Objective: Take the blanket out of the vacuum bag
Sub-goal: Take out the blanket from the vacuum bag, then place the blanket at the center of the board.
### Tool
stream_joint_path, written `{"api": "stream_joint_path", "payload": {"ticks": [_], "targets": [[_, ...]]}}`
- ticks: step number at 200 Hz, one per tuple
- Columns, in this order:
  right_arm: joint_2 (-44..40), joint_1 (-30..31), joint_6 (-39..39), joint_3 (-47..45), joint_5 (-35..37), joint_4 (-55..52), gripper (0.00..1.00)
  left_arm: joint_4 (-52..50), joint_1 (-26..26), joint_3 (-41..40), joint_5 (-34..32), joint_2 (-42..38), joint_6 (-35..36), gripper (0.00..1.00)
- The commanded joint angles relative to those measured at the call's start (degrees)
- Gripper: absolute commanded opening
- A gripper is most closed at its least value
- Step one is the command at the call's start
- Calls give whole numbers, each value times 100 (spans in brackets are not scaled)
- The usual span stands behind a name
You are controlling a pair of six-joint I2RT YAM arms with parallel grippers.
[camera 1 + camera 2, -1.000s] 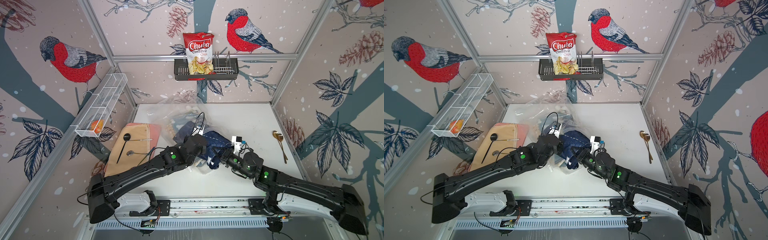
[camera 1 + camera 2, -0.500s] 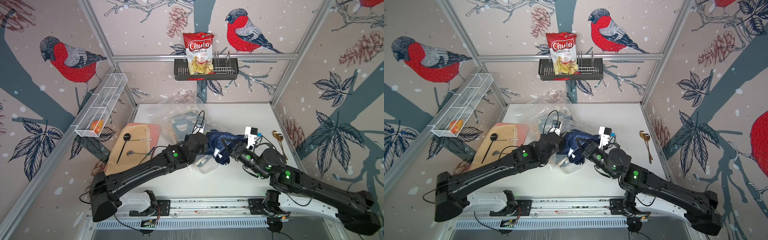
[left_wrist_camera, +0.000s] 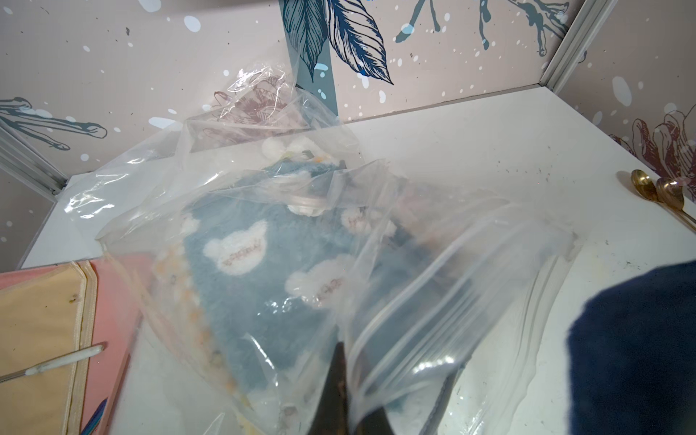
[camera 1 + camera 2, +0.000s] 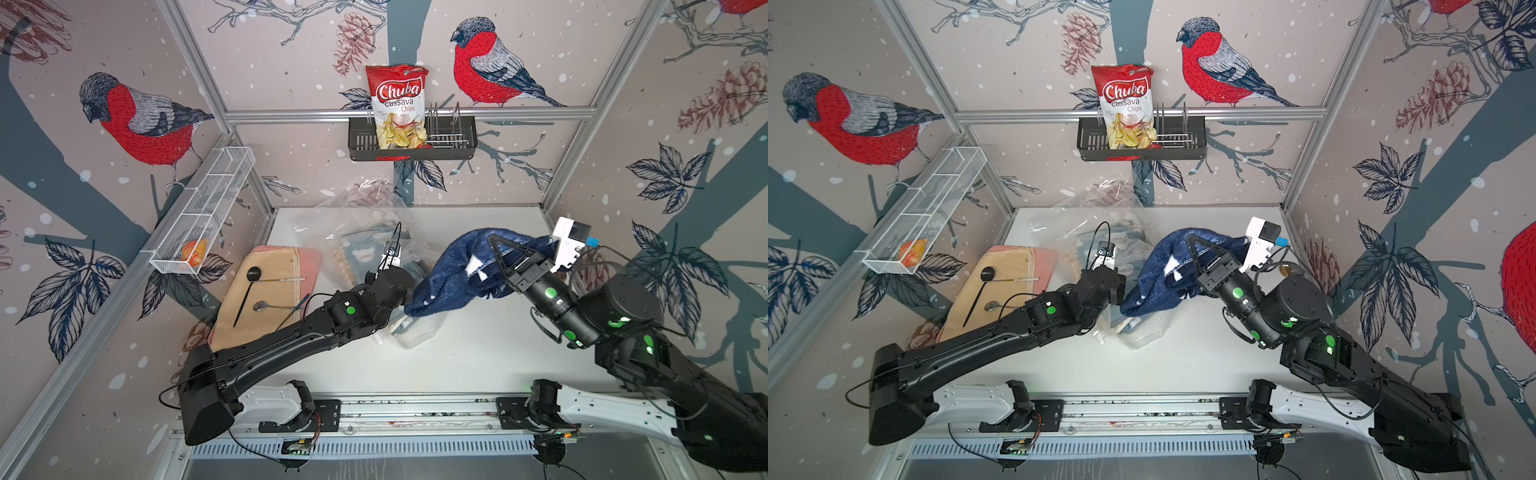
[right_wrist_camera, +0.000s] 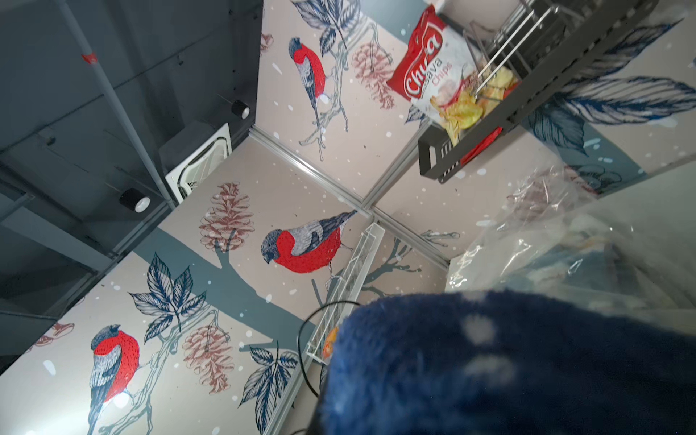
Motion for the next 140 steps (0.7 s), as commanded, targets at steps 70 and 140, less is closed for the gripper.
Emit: {"api": "stream_joint_path", "payload": {"ticks": [70, 140], "targets": [[878, -5034, 480, 371, -4664, -176, 0, 40, 83, -483, -212, -379, -265, 0], [600, -6880, 994, -1108, -6288, 545, 0, 103, 158, -868, 27, -743, -362, 0]]}}
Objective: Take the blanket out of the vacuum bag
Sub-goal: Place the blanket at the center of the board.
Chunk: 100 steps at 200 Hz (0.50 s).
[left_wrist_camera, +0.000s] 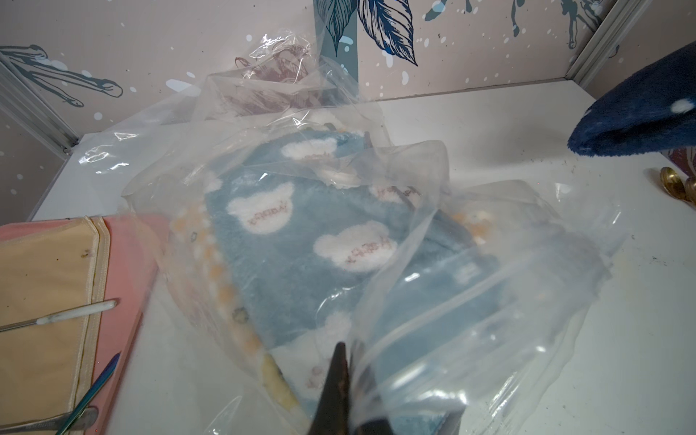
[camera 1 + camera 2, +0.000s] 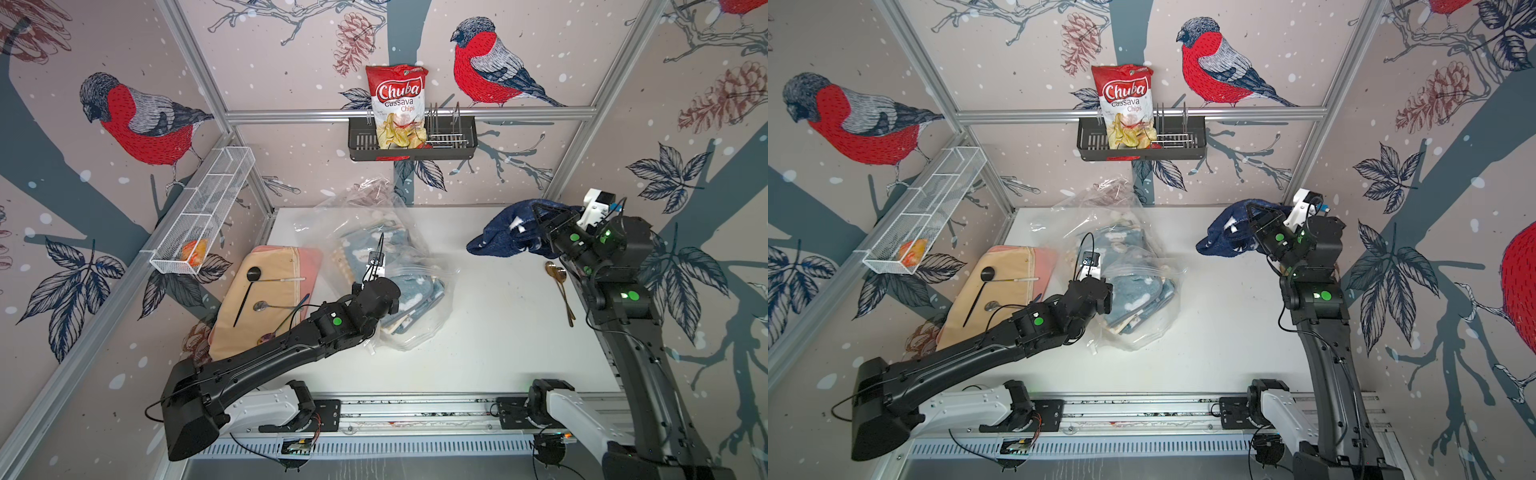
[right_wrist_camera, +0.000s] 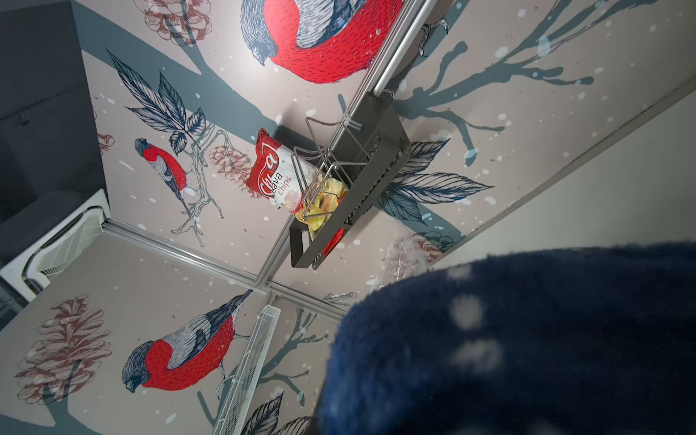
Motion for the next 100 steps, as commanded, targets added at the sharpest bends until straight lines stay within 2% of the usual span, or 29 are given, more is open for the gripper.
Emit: {"api": "stream_joint_path", "payload": {"ticks": [1, 32, 61, 79, 100], "targets": [[-268, -188, 198, -396, -742, 506, 0, 104, 26, -46, 11, -69, -49, 0], [-387, -351, 143, -775, -800, 349, 0, 201, 33, -94, 127, -136, 22, 0], [185, -281, 147, -790, -732, 669, 0, 283, 29, -139, 217, -101, 52, 0], [837, -34, 67, -415, -455, 895, 0, 385, 28, -184, 230, -75, 94, 0], [1726, 231, -27, 535, -275, 1076, 0, 468, 50, -144, 200, -1, 217, 0]]}}
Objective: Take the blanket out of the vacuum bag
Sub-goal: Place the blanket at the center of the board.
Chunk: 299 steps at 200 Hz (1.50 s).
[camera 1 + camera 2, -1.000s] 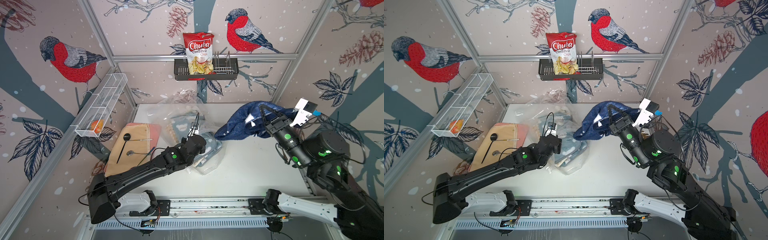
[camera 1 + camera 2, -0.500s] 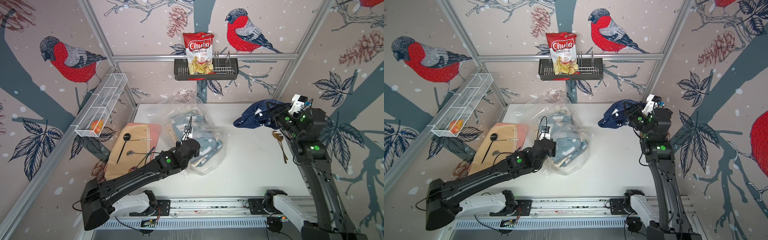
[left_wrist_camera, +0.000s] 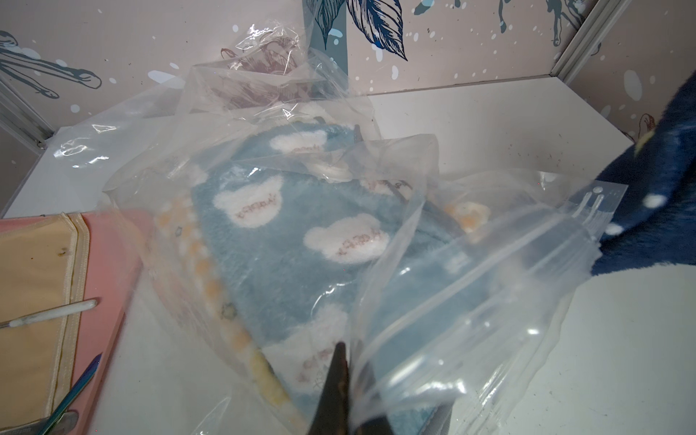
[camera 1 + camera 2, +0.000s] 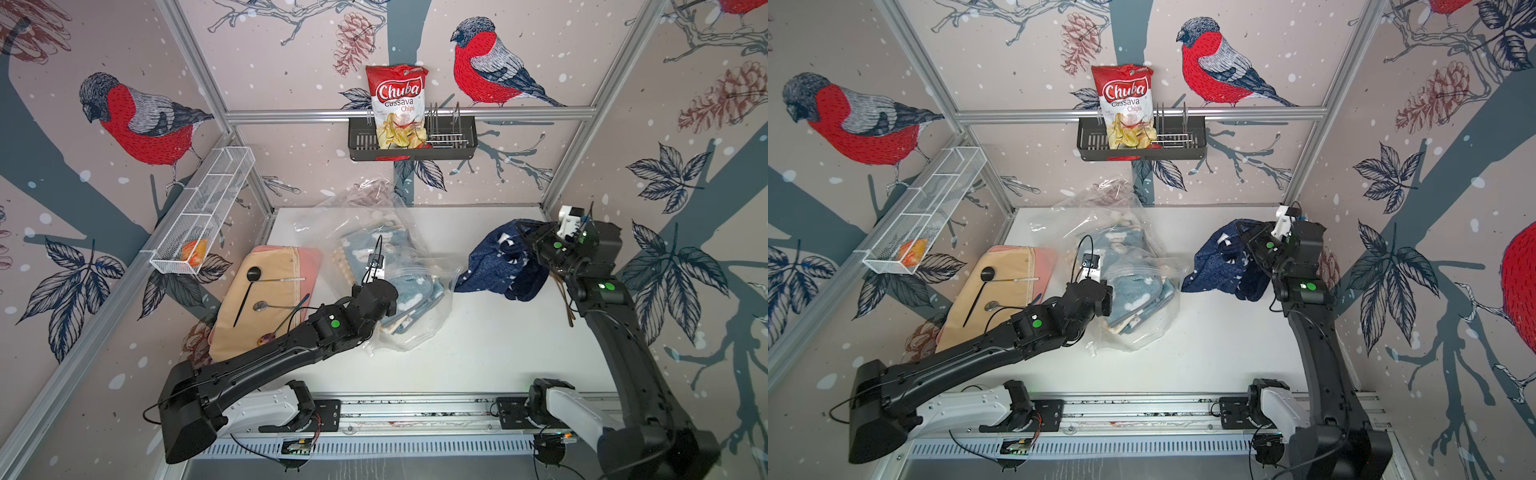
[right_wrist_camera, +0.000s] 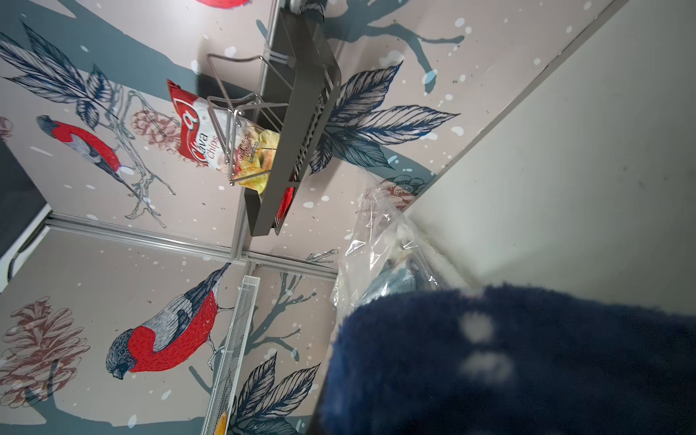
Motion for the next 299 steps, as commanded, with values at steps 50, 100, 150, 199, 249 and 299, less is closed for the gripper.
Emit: {"api": "stream_joint_path", "payload": {"ticks": [50, 100, 150, 199, 249, 299], "targets": [[1256, 213, -447, 1762, 1219, 242, 0, 495, 119, 125, 5, 117, 325, 0], [826, 365, 882, -2334, 2221, 1535, 0, 581, 114, -95, 223, 6, 109, 0], [466, 584, 1366, -3374, 3014, 1543, 0, 544, 114, 12, 388, 6, 47, 0], [487, 303, 920, -3415, 2472, 1314, 0, 554, 114, 38, 376, -86, 101, 0], [-270, -74, 393, -3810, 2094, 259, 67, 549, 114, 7, 404, -205, 122, 0], [-2422, -136, -107, -3754, 1925, -1884, 84, 523, 110, -168, 347, -322, 146, 0]]}}
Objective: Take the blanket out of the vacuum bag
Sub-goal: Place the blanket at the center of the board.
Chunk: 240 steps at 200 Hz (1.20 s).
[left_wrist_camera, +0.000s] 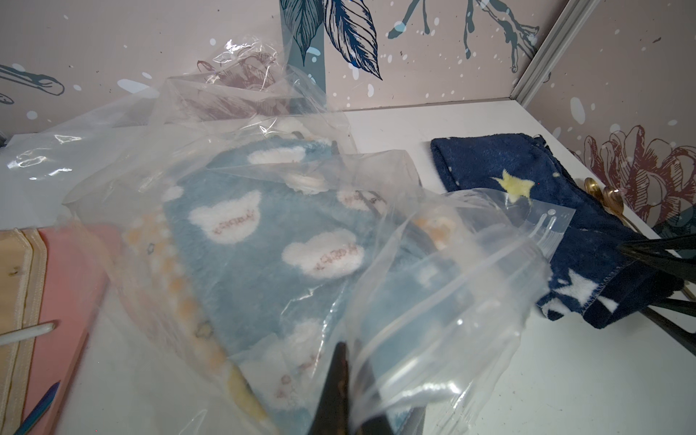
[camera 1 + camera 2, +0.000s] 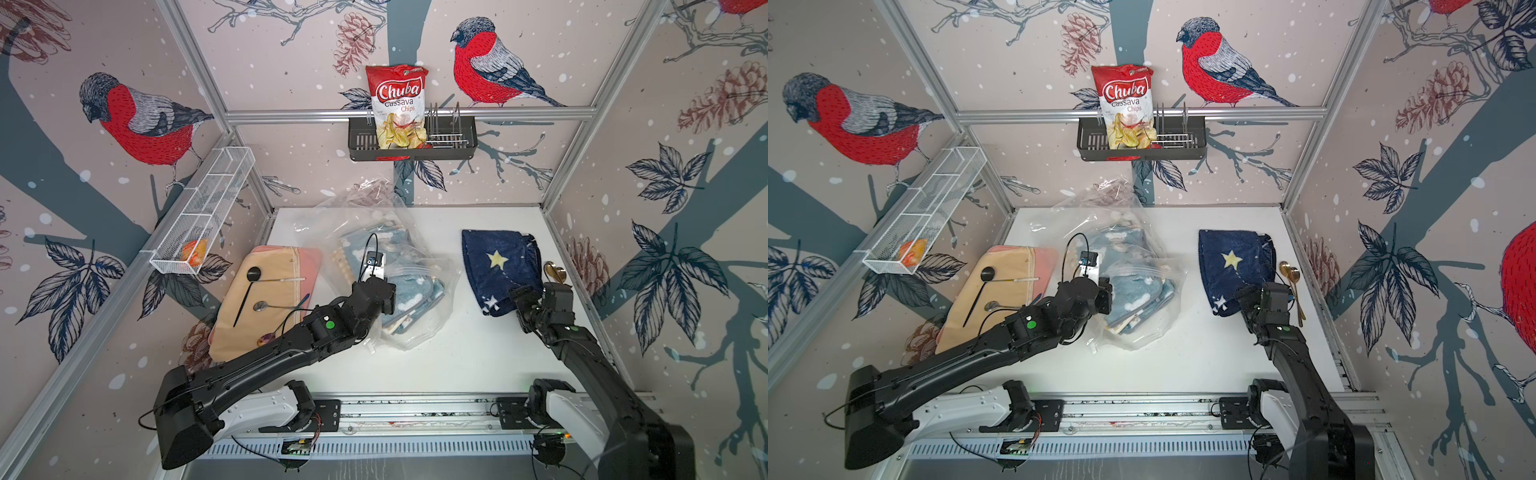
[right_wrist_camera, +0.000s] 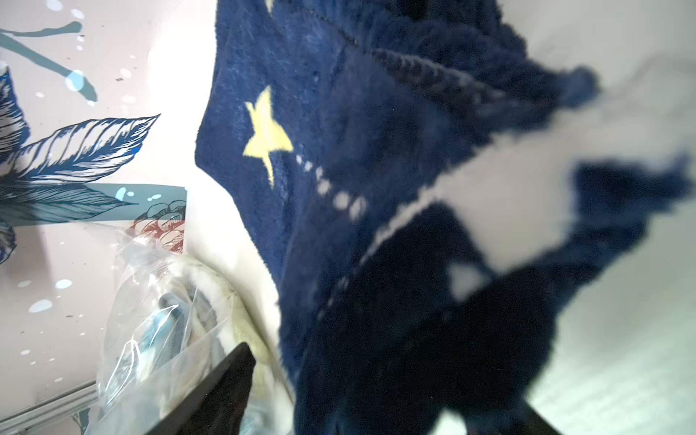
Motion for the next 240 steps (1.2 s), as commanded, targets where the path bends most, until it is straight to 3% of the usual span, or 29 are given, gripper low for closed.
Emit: {"api": "stream_joint_path", "payload": {"ticks": [1, 21, 49, 66, 85, 100, 113, 128, 135, 161, 203, 240], "targets": [[-752, 35, -373, 146, -176, -1351, 84, 146, 5, -67, -44, -89, 37, 0], [-1316, 238, -543, 480, -189, -2101, 78, 111, 19, -154, -115, -223, 33, 0], [-1225, 1327, -703, 1475, 594, -2510, 17, 15, 46, -210, -152, -357, 28, 0], [-391, 2270, -1056, 2284, 1624, -2657, 4, -19, 90, -226, -102, -360, 13, 0], [963, 2743, -1702, 3071, 1998, -2868, 10, -52, 100, -215, -56, -362, -42, 0], [1761, 2789, -1875, 3341, 2613, -2882, 35, -65, 98, -241, -39, -403, -100, 0], [1920, 2799, -2047, 3188, 2742, -2456, 42, -81, 99, -275, -24, -472, -139, 0], [2085, 2763, -2191, 2960, 2878, -2044, 61, -83, 99, -296, -12, -518, -101, 0], [2239, 2764, -2293, 2902, 2908, -1991, 65, -103, 99, -278, -13, -518, -81, 0], [3066, 2862, -2461, 2866, 2984, -2149, 71, -192, 102, -211, 33, -509, -70, 0], [3967, 3320, -2526, 2632, 3375, -1882, 69, -110, 100, -283, 94, -500, -183, 0], [4505, 3354, -2545, 2606, 3652, -1781, 70, -32, 100, -307, 145, -478, -279, 0]]}}
